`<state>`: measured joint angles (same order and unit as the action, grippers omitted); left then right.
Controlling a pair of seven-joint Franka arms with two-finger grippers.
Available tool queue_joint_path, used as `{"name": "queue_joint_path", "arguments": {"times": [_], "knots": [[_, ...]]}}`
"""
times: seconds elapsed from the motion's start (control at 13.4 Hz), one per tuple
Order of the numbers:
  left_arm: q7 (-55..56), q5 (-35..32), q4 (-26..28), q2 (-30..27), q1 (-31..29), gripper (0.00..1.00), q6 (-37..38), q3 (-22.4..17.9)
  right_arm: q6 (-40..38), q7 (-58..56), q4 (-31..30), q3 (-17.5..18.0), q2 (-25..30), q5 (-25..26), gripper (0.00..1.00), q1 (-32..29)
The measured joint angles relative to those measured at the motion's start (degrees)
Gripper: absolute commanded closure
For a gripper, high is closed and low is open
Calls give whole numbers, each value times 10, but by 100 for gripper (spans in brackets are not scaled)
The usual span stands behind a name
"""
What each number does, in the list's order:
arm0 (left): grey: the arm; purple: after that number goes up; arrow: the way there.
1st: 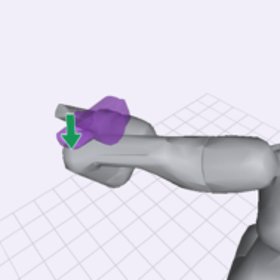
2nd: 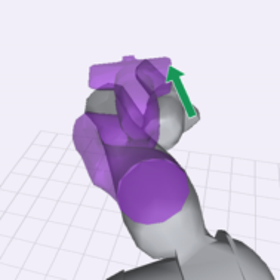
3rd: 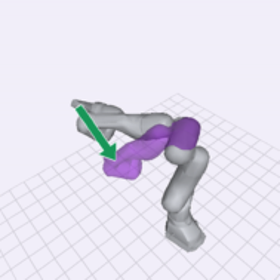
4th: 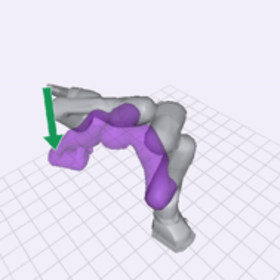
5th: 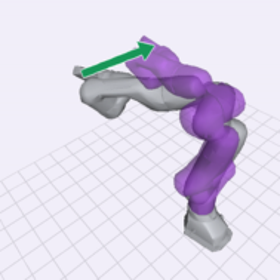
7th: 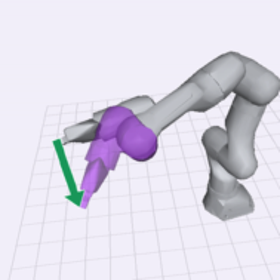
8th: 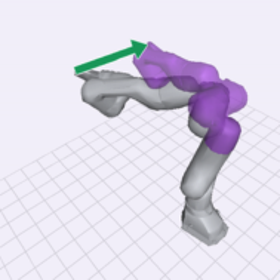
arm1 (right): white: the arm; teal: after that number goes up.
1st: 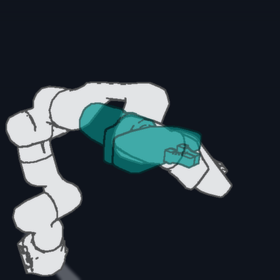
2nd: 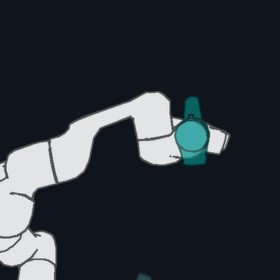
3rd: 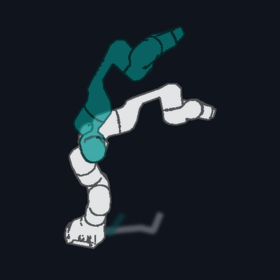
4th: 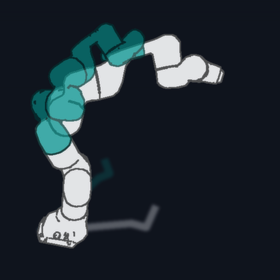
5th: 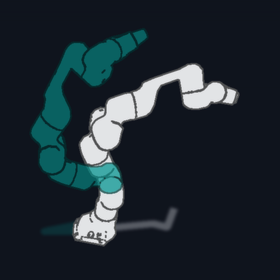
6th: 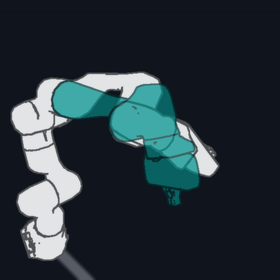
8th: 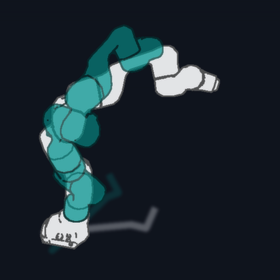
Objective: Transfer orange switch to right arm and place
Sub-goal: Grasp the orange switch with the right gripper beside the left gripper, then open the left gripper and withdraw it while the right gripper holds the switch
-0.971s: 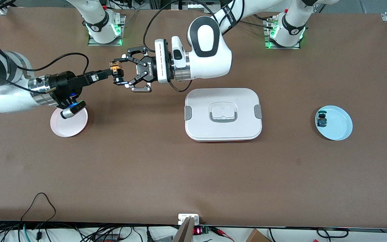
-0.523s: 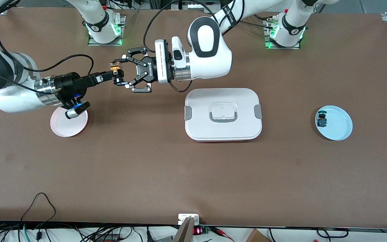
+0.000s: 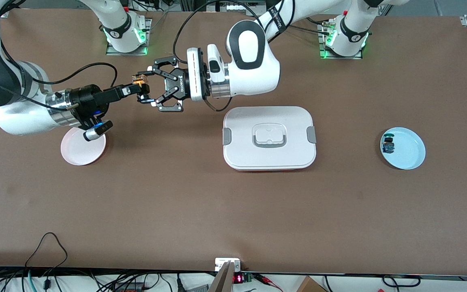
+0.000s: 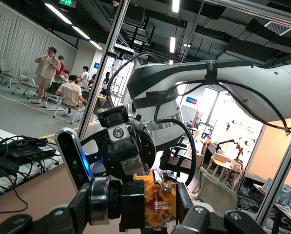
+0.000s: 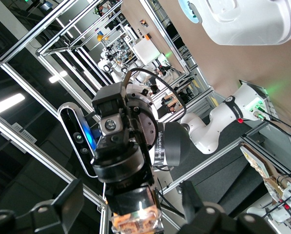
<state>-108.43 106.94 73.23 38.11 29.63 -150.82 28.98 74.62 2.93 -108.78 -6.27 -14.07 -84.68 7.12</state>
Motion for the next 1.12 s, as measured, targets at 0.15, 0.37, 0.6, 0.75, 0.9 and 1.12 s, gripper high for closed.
{"name": "queue_joint_path", "arguments": {"times": [0.15, 0.37, 0.6, 0.75, 0.9, 1.12], "knots": [[0, 0, 0, 0, 0, 95, 0, 0, 0, -7, 0, 0, 0, 0, 74, 0], [4, 1, -2, 0, 0, 93, 1, 0, 0, -16, -1, 0, 3, -2, 77, 0], [4, 1, -2, 0, 0, 83, 1, 0, 0, -17, -1, 0, 3, -2, 78, 0], [4, 1, -2, 0, 0, 68, 1, 0, 0, -17, -1, 0, 3, -2, 81, 0], [4, 1, -2, 0, 0, 0, 1, 0, 0, -17, -1, 0, 3, -2, 85, 0], [3, 1, -3, 0, 0, 0, 0, -3, 0, -17, -1, 0, 3, -2, 89, 0]]}}
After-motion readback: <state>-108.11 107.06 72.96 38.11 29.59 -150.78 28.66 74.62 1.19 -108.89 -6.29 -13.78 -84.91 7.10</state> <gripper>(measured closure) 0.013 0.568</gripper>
